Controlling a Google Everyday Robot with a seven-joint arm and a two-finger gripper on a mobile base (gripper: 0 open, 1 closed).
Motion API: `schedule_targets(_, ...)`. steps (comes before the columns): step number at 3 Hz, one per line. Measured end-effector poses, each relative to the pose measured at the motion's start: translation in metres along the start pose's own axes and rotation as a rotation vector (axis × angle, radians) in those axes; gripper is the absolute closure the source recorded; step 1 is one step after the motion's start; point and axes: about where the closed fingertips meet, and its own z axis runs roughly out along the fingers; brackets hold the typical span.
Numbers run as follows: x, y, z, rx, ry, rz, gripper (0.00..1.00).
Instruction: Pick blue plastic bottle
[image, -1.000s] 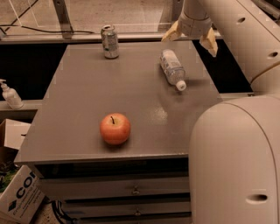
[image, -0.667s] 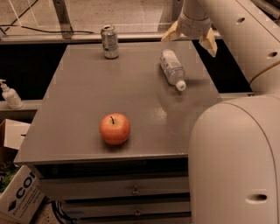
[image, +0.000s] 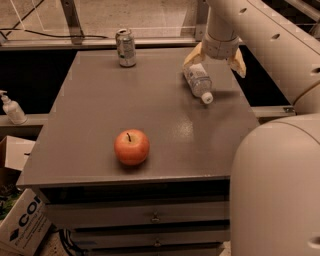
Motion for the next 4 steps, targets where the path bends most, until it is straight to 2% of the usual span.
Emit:
schedule_targets(1, -0.019, 0.006, 0.021, 0.005, -0.051, -0.043, 0.00)
schedule_targets(2, -0.036, 0.009, 0.038, 0.025, -0.098, -0.077, 0.18)
schedule_targets(3, -0.045, 0.006, 0.043, 0.035, -0.117, -0.107, 0.41)
schedule_targets(4, -0.043, 0.006, 0.037, 0.035, -0.117, -0.107, 0.65)
